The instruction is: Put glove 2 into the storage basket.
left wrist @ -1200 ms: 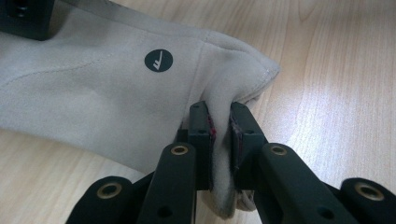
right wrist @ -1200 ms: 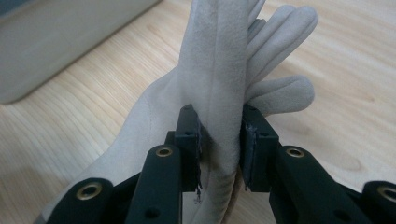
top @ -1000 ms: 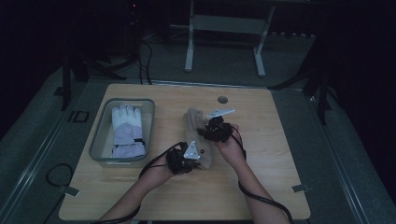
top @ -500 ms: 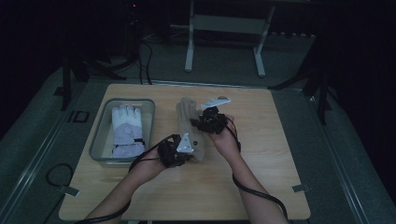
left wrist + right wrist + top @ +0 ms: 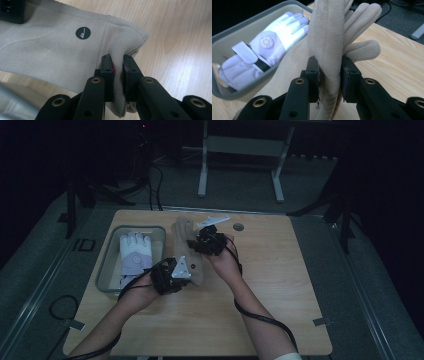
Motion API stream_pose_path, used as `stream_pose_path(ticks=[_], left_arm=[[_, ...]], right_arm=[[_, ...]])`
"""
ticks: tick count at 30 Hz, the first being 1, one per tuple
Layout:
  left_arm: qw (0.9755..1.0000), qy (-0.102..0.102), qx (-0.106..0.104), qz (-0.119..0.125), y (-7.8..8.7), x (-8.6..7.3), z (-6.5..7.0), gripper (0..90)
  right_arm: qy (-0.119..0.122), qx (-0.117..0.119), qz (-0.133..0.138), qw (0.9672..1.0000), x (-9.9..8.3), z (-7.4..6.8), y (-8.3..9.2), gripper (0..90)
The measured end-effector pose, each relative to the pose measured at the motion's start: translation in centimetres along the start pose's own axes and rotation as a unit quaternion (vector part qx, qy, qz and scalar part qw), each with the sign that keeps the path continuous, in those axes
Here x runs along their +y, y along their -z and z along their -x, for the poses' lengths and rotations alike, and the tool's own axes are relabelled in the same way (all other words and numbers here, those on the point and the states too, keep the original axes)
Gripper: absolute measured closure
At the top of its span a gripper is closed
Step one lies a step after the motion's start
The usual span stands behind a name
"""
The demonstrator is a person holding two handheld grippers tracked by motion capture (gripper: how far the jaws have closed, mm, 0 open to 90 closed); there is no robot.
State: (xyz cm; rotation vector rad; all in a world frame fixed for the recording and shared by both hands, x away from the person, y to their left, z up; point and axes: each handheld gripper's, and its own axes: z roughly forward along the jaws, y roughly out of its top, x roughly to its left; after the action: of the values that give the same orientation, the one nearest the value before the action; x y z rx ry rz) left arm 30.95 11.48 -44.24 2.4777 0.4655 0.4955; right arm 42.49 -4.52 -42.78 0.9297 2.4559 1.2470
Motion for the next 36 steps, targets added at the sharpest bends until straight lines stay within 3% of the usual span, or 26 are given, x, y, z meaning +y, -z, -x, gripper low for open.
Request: stream_pose_path(ticks=[8,24,36], left_arm=[[0.9997,0.018,0.014,-0.009,2.0,-2.3,-1.2,81.4],[0.9977,0.050,0.038,-0.025,4.5,-6.4,-2.8,81.4],[0.9934,0.077,0.068,-0.052,6.9,-10.3,-3.7,81.3]], right_arm=[[0.009,0.011,-0.006,0.9999,2.0,-2.2,-2.5,71.4],[0.031,0.038,-0.012,0.9987,4.8,-5.6,-7.0,71.4],[0.056,0.061,-0.025,0.9963,7.1,-9.1,-10.8,71.2]])
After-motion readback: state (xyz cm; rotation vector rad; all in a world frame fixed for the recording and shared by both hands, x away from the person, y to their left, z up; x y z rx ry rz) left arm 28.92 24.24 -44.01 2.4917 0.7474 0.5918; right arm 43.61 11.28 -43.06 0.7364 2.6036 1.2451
